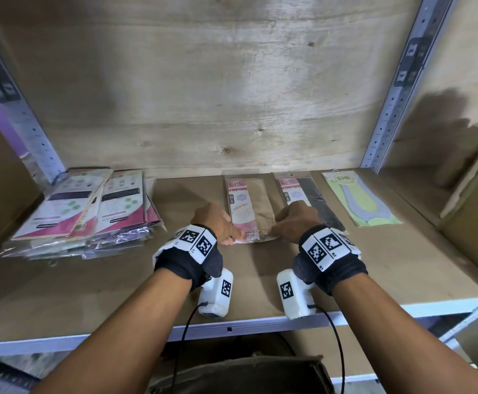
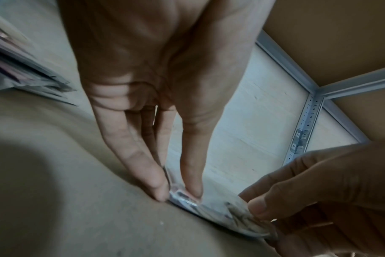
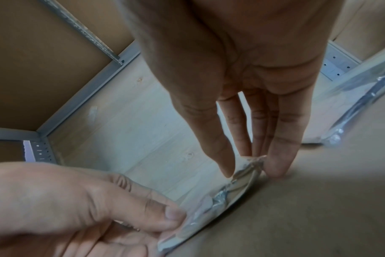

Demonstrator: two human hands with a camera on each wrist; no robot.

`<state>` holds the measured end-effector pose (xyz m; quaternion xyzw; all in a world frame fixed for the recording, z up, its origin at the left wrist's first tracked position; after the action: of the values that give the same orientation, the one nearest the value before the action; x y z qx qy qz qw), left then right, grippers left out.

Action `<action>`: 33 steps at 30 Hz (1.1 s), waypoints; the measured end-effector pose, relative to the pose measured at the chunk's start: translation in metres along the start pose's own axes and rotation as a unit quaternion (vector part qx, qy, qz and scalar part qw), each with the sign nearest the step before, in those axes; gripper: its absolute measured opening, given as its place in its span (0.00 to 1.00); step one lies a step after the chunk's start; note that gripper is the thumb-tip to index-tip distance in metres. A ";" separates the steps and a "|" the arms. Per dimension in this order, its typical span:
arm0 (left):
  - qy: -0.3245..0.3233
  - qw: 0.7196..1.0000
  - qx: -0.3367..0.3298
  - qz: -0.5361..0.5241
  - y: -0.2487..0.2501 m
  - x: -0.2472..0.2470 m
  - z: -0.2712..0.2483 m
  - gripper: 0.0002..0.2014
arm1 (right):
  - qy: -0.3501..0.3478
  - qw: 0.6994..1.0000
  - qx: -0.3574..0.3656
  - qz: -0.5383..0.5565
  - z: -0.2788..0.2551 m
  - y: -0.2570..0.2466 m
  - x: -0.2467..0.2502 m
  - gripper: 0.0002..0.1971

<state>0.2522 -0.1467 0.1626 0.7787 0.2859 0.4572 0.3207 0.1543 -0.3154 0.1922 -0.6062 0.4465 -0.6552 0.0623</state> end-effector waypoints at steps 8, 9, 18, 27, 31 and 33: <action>0.002 0.998 -0.047 0.050 0.004 -0.001 0.003 0.16 | -0.013 0.999 0.006 -0.034 0.007 0.000 -0.004 0.18; 0.001 0.997 -0.050 0.054 0.004 -0.001 0.002 0.16 | -0.016 0.999 0.006 -0.036 0.008 0.000 -0.005 0.17; -0.021 0.999 -0.026 0.028 0.006 -0.002 0.002 0.19 | -0.021 0.998 0.011 -0.060 0.011 -0.001 -0.007 0.23; 0.046 0.997 -0.054 0.013 -0.004 0.035 0.000 0.17 | -0.025 0.995 0.099 0.007 -0.001 -0.020 -0.002 0.19; 0.098 0.993 -0.071 -0.006 -0.019 0.072 -0.011 0.11 | -0.074 0.980 0.154 0.099 -0.019 -0.040 -0.020 0.09; 0.124 0.989 -0.085 0.013 -0.028 0.093 -0.019 0.10 | -0.090 0.975 0.162 0.125 -0.027 -0.046 -0.031 0.05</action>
<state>0.2700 -0.0559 0.1969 0.6897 0.2735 0.5768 0.3418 0.1611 -0.2548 0.2031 -0.5839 0.3994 -0.6483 0.2814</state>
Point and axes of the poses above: each hand's wrist, its own z-axis towards the middle knuckle, its own x-axis out of the back of the hand, y = z × x, the point moved 6 cm from there along z, towards the middle knuckle, and after that the axes turned 4 degrees about x, right-handed, at the moved point
